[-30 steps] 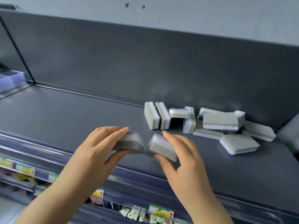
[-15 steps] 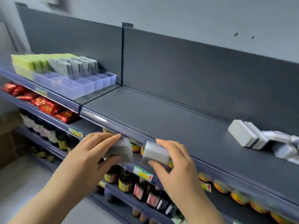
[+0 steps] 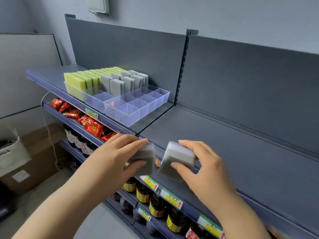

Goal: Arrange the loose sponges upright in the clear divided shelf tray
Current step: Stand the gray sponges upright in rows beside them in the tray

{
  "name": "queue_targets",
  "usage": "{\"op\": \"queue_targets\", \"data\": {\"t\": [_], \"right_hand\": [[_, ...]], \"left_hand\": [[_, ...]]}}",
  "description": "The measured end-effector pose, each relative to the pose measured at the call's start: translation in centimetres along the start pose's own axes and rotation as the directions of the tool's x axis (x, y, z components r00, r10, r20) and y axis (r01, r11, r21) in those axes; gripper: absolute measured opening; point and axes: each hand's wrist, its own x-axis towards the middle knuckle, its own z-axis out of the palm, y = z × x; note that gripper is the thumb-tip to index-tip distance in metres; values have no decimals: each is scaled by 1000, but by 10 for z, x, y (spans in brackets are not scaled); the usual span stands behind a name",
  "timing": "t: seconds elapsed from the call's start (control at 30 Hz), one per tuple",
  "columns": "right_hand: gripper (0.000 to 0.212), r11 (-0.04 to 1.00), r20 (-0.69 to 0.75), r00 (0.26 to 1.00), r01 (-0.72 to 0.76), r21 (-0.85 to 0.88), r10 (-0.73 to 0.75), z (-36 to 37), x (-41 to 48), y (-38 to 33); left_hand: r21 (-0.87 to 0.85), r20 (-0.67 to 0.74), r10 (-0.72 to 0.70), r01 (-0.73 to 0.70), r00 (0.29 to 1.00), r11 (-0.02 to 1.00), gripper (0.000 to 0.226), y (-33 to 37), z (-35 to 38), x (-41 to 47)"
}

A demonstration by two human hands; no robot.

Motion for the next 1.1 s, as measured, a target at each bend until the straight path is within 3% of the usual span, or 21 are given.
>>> {"op": "queue_targets", "data": {"t": [0.17, 0.3, 0.53, 0.7, 1.1], "right_hand": [[44, 998, -30, 999, 28, 65, -26, 32, 91, 3], [44, 990, -15, 998, 60, 127, -59, 56, 165, -3], [41, 975, -35, 998, 54, 217, -48, 108, 235, -20], [40, 978, -112, 993, -17, 209, 42, 148, 268, -34], [44, 961, -357, 892, -256, 108, 278, 243, 287, -85]], "left_hand": [[19, -17, -9, 10, 1000, 1000, 49, -69, -6, 55], [48, -108, -71, 77, 992, 996, 44, -126, -17, 90], [-5, -202, -110, 112, 973, 994, 44, -213, -32, 115], [-21, -251, -68, 64, 966, 998, 42, -287, -36, 131], [-262, -136, 131, -163, 982, 951, 41, -420, -20, 169]]}}
